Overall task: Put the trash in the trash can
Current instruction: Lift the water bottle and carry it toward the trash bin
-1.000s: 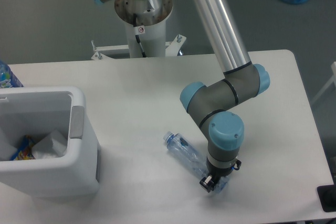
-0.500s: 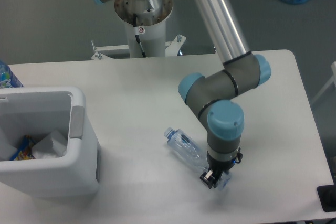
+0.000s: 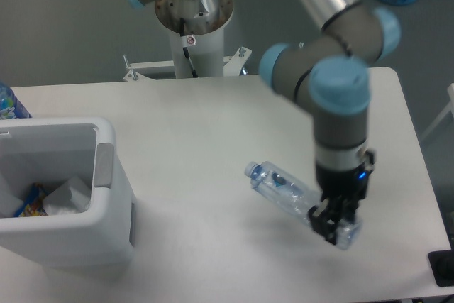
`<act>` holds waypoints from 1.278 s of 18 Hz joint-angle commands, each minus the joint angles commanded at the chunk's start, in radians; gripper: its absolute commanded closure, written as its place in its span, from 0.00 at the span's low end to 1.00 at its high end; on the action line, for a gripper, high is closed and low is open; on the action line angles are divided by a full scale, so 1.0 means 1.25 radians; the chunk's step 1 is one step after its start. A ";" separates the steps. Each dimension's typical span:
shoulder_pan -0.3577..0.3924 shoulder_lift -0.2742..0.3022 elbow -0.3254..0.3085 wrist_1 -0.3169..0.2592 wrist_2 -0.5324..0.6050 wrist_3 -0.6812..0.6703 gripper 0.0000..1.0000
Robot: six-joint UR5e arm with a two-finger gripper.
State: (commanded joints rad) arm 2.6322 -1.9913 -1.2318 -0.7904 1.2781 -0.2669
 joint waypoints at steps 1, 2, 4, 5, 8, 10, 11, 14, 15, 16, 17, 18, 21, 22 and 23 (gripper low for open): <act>0.001 0.006 0.004 0.028 -0.023 0.000 0.41; 0.003 0.010 0.007 0.050 -0.041 0.001 0.41; 0.000 0.026 0.011 0.062 -0.047 0.010 0.41; -0.002 0.033 0.012 0.062 -0.047 0.028 0.41; -0.011 0.049 0.015 0.065 -0.053 0.064 0.41; -0.029 0.057 0.015 0.069 -0.057 0.066 0.41; -0.038 0.057 0.015 0.080 -0.057 0.066 0.41; -0.075 0.073 0.015 0.095 -0.058 0.065 0.41; -0.088 0.075 0.014 0.095 -0.057 0.065 0.41; -0.102 0.080 0.011 0.095 -0.057 0.064 0.41; -0.113 0.084 0.009 0.095 -0.057 0.061 0.41; -0.124 0.085 0.004 0.095 -0.057 0.060 0.41; -0.159 0.088 0.002 0.095 -0.056 0.059 0.41; -0.175 0.088 -0.004 0.095 -0.054 0.059 0.41; -0.191 0.090 -0.011 0.094 -0.054 0.059 0.41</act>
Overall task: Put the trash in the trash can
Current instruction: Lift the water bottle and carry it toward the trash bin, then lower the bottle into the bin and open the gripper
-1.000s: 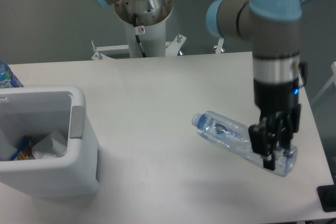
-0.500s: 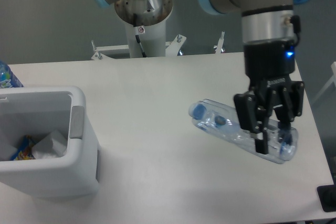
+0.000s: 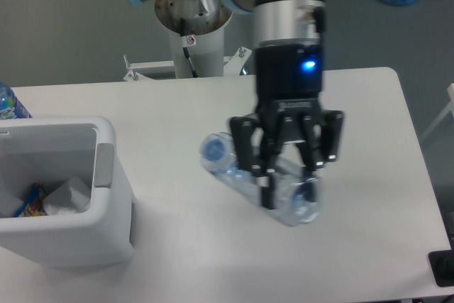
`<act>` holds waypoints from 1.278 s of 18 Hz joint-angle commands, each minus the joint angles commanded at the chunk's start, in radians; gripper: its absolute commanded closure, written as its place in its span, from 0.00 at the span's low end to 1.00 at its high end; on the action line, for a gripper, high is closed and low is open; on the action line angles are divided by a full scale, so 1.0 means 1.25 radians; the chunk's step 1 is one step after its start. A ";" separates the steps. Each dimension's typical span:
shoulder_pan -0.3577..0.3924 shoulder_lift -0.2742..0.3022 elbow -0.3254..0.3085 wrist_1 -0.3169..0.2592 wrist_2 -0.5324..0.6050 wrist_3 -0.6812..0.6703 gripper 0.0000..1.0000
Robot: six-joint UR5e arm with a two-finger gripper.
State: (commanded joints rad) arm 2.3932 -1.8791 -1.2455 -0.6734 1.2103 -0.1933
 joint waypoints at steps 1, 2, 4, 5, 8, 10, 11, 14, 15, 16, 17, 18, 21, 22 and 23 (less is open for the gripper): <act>-0.021 0.001 -0.005 0.000 0.000 -0.001 0.41; -0.042 0.001 -0.012 0.000 0.000 -0.001 0.41; -0.065 0.002 -0.015 0.001 0.000 -0.001 0.41; -0.075 0.002 -0.015 0.000 0.000 -0.004 0.41; -0.107 0.009 -0.015 0.001 0.000 -0.004 0.41; -0.123 0.010 -0.016 0.001 0.000 -0.001 0.41; -0.129 0.010 -0.016 0.000 0.000 -0.001 0.41; -0.168 0.010 -0.023 0.000 0.000 -0.005 0.41; -0.182 0.011 -0.032 0.000 0.000 -0.007 0.41; -0.188 0.012 -0.040 0.000 0.000 -0.007 0.41; -0.192 0.012 -0.044 0.000 0.000 -0.007 0.41; -0.193 0.011 -0.044 0.000 0.000 -0.006 0.41; -0.211 0.005 -0.045 0.000 -0.001 -0.007 0.40; -0.215 0.004 -0.048 0.000 -0.001 -0.006 0.40; -0.219 0.004 -0.052 0.000 -0.001 -0.006 0.40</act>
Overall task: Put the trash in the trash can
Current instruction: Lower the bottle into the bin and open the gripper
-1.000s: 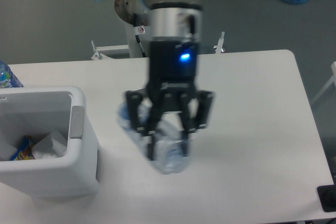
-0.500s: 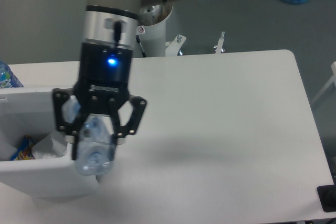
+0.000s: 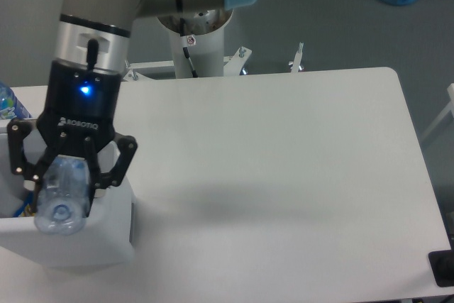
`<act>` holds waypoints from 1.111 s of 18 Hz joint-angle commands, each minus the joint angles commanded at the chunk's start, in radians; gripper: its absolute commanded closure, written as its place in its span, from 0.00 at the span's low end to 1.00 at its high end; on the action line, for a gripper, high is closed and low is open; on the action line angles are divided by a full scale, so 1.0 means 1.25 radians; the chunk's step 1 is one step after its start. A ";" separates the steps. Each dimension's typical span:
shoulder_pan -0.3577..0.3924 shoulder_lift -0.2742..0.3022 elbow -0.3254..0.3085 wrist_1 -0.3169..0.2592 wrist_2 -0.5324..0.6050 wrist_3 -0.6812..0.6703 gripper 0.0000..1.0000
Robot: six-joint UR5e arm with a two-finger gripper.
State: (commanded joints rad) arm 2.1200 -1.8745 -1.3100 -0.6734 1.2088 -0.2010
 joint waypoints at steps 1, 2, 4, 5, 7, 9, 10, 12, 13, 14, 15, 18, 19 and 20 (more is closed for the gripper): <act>-0.001 -0.002 -0.001 0.000 0.000 0.000 0.40; -0.001 -0.006 -0.001 0.000 0.000 0.000 0.40; -0.001 -0.007 -0.001 0.000 0.000 0.001 0.40; -0.001 -0.009 -0.001 0.000 0.000 0.002 0.40; -0.002 -0.016 -0.001 0.001 -0.001 0.010 0.32; -0.002 -0.018 0.000 0.001 0.000 0.010 0.28; -0.002 -0.018 0.000 0.001 -0.001 0.010 0.27; -0.002 -0.022 0.004 0.001 -0.001 0.011 0.00; -0.002 -0.022 0.005 0.001 -0.002 0.011 0.00; -0.002 -0.022 0.006 0.001 -0.002 0.011 0.00; -0.002 -0.021 0.006 0.001 -0.001 0.011 0.00; 0.005 -0.017 0.011 0.001 0.000 0.012 0.00; 0.011 -0.017 0.016 0.001 0.001 0.012 0.00; 0.022 -0.017 0.024 0.001 0.001 0.018 0.00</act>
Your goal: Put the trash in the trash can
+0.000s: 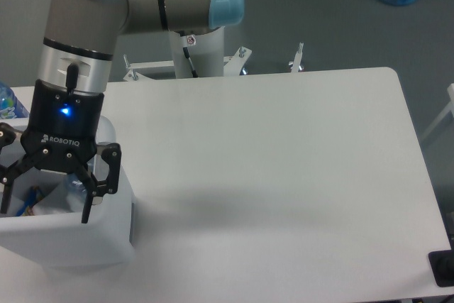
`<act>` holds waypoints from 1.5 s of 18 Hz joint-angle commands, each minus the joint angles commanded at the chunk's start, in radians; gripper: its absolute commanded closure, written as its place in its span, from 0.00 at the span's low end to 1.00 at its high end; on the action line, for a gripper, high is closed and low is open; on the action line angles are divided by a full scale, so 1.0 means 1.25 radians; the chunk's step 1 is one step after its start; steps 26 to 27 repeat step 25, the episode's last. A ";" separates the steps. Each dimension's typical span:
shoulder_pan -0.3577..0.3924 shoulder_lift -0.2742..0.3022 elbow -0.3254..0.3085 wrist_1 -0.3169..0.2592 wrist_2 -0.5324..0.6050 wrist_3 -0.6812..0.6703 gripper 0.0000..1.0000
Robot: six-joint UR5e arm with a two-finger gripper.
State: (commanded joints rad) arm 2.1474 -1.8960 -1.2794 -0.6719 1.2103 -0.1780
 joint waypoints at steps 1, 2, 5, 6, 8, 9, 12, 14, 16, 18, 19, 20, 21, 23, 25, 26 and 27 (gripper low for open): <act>0.007 -0.002 0.009 0.000 0.001 0.011 0.00; 0.017 -0.002 0.014 -0.001 0.006 0.029 0.00; 0.069 0.004 0.015 -0.002 0.004 0.088 0.00; 0.092 0.006 0.015 -0.002 0.000 0.115 0.00; 0.118 0.011 0.015 -0.006 -0.001 0.183 0.00; 0.131 0.011 0.012 -0.009 0.000 0.214 0.00; 0.167 0.012 0.011 -0.011 0.005 0.300 0.00; 0.195 0.016 0.009 -0.029 0.005 0.352 0.00; 0.214 0.020 -0.001 -0.055 0.006 0.427 0.00; 0.250 0.038 -0.007 -0.111 0.006 0.540 0.00; 0.261 0.045 -0.007 -0.142 0.007 0.579 0.00; 0.269 0.051 -0.008 -0.172 0.016 0.622 0.00; 0.273 0.060 -0.009 -0.197 0.035 0.668 0.00; 0.271 0.077 -0.022 -0.231 0.121 0.740 0.00; 0.271 0.093 -0.048 -0.239 0.180 0.777 0.00; 0.271 0.093 -0.048 -0.239 0.180 0.777 0.00; 0.271 0.093 -0.048 -0.239 0.180 0.777 0.00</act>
